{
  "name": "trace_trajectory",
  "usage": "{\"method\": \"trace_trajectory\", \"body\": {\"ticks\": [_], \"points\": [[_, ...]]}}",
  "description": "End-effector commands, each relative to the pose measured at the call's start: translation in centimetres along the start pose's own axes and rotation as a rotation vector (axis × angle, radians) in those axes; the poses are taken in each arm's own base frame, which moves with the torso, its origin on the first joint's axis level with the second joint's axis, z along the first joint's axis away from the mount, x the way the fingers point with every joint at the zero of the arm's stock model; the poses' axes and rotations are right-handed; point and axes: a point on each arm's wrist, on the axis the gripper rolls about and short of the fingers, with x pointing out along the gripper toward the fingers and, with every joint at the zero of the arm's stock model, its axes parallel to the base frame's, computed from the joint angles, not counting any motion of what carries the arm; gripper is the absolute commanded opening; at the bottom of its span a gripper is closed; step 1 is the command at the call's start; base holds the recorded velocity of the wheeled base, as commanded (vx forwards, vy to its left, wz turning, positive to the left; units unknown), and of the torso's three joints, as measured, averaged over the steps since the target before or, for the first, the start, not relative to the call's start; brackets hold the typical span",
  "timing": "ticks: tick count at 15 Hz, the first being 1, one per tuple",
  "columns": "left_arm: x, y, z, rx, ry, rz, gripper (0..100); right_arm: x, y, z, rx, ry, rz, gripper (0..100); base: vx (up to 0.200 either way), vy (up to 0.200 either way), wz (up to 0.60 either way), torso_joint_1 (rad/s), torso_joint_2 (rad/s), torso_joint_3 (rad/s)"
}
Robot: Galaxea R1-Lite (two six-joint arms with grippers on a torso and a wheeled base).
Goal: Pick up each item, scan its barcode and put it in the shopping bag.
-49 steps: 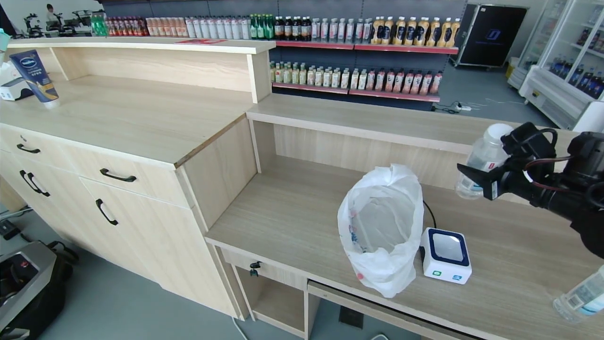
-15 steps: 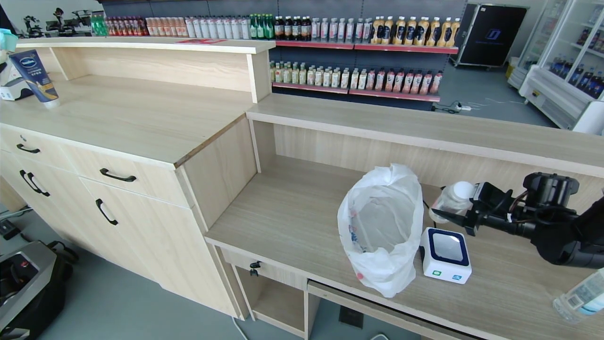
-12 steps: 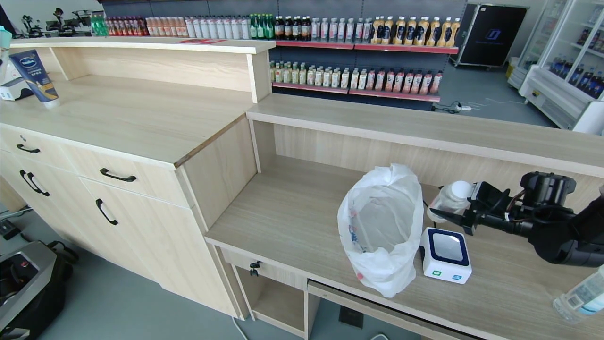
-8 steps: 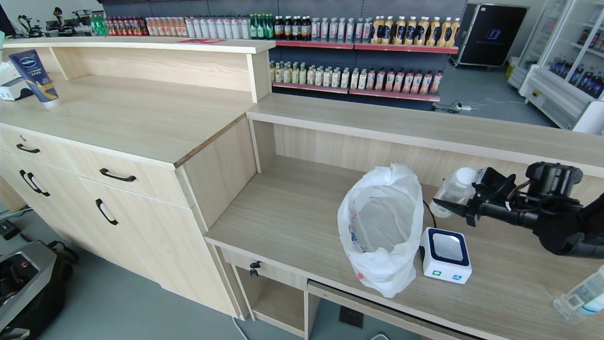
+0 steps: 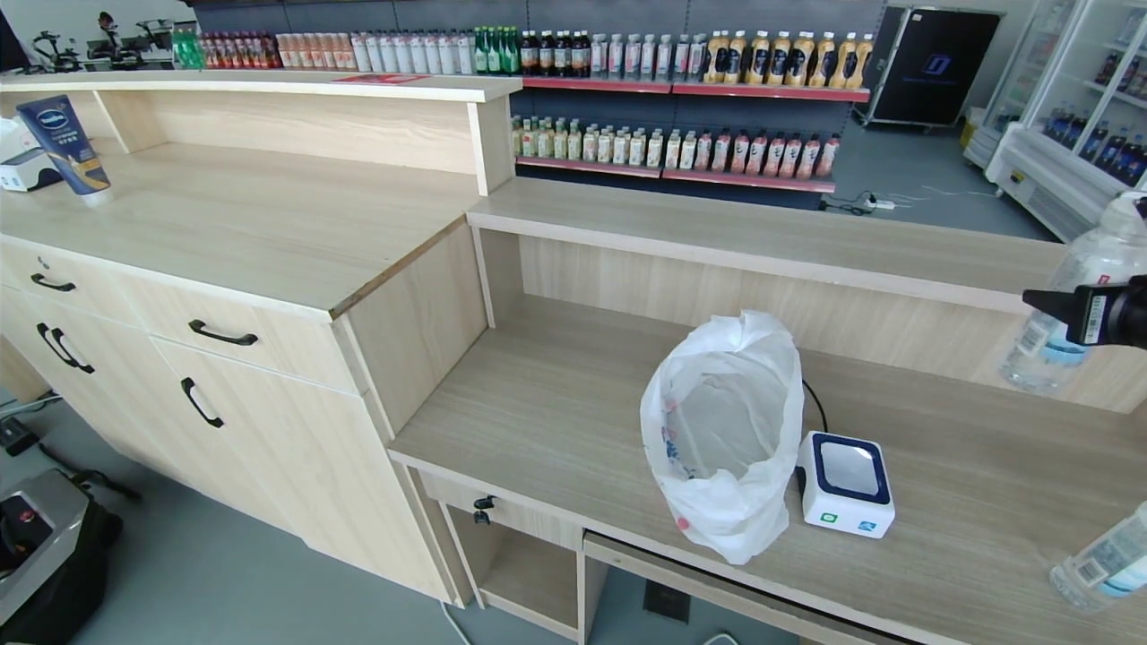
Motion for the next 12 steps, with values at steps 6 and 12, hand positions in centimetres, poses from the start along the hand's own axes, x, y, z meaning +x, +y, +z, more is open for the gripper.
{"method": "trace_trajectory", "body": {"ticks": [6, 12], "points": [[0.0, 0.0, 0.0, 0.000, 0.001, -0.001, 100, -7.9, 1.2, 0.7, 0.095, 0.014, -0.088, 0, 0.000, 0.000, 0.10, 0.000, 0.00, 0.000], [0.0, 0.0, 0.0, 0.000, 0.001, -0.001, 100, -2.5, 2.9, 0.8, 0.085, -0.070, 0.007, 0, 0.000, 0.000, 0.50, 0.001, 0.00, 0.004]]}}
